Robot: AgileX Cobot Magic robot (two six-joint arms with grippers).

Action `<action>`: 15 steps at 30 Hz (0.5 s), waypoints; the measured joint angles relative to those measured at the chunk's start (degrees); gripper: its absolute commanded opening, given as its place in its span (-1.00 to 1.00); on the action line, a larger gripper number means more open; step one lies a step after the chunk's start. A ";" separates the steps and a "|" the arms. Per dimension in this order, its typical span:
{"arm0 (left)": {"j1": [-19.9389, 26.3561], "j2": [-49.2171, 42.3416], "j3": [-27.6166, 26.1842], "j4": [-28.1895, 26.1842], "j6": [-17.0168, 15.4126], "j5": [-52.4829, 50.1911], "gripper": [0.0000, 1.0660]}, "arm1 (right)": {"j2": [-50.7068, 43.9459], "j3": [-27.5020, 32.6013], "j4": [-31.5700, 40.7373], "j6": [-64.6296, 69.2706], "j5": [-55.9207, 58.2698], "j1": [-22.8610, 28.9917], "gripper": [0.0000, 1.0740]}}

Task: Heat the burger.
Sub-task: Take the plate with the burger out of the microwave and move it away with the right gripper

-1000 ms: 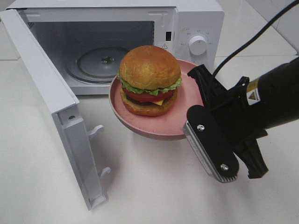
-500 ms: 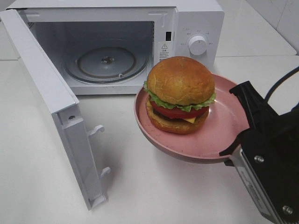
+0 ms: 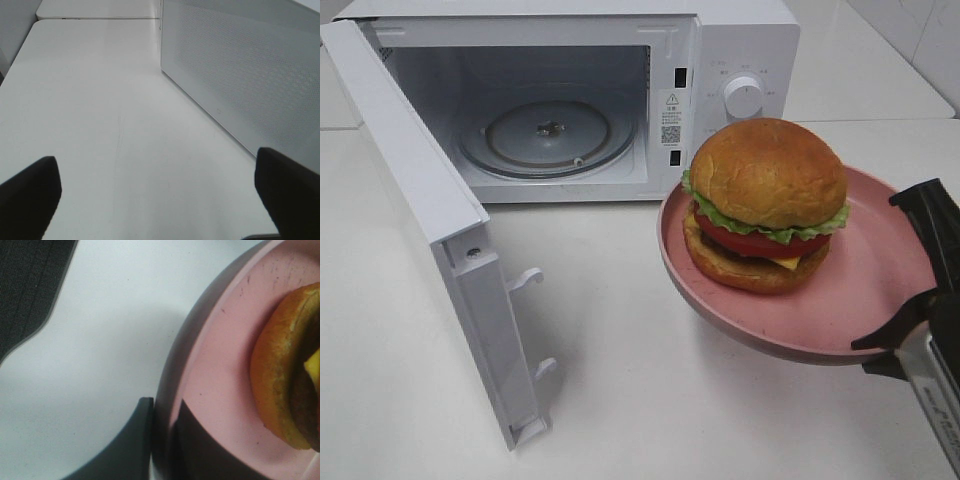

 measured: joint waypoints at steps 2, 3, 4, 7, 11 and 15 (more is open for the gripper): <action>0.00 0.00 0.00 0.00 0.00 0.00 0.84 | -0.40 0.00 -0.57 0.57 0.40 0.00 -1.00; 0.00 0.00 0.00 0.00 0.00 0.00 0.84 | -1.03 0.00 -1.95 2.35 1.38 0.00 -1.00; 0.00 0.00 0.00 0.00 0.00 0.00 0.84 | -1.09 0.00 -3.84 5.44 2.23 0.00 -1.00; 0.00 0.00 0.00 0.00 0.00 0.00 0.84 | -1.09 0.00 -6.88 11.34 3.32 0.00 -1.00; 0.00 0.00 0.00 0.00 0.00 0.00 0.84 | -1.09 0.00 -10.89 18.28 4.87 0.00 -1.00; 0.00 0.00 0.00 0.00 0.00 0.00 0.84 | -1.09 0.00 -17.25 30.37 7.45 0.00 -1.00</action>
